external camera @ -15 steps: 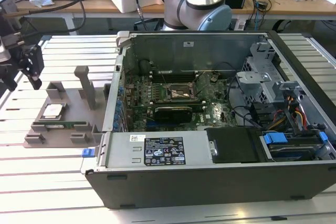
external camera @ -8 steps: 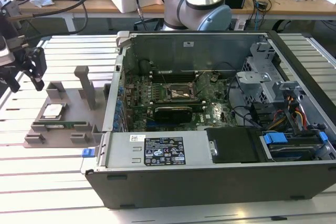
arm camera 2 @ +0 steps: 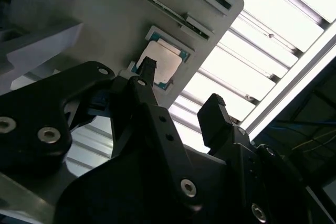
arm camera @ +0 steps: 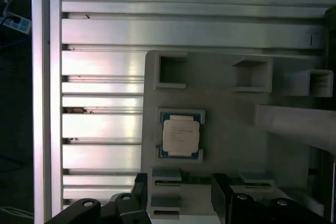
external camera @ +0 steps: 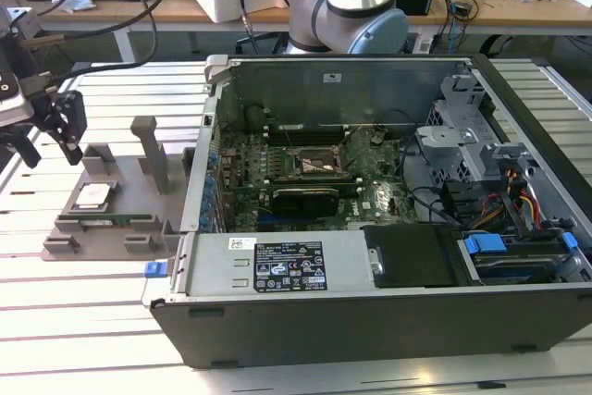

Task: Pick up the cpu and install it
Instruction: 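Pick up the cpu and move it towards the insertion slot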

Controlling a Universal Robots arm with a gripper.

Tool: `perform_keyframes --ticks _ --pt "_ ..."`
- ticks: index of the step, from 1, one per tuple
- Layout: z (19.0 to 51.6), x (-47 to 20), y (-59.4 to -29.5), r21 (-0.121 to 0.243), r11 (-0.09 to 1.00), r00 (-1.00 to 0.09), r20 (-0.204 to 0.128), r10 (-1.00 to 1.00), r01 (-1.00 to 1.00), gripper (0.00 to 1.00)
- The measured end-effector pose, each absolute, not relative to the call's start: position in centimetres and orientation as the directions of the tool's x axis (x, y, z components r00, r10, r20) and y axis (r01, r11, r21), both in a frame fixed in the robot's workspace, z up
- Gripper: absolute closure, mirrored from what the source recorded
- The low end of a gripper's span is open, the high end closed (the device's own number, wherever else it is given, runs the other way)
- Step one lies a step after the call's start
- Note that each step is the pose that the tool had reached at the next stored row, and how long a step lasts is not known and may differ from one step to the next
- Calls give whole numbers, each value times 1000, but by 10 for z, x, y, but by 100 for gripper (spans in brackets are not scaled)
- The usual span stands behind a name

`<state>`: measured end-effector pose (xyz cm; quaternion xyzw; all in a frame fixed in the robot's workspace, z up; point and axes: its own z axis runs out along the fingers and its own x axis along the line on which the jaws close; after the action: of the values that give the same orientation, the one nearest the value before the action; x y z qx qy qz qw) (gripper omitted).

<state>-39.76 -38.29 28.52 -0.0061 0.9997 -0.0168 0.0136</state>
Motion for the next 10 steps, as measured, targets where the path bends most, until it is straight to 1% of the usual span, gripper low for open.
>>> perform_keyframes --ticks 10 --pt "273 -398 -382 -34 999 -1000 -27 -13 -12 40"
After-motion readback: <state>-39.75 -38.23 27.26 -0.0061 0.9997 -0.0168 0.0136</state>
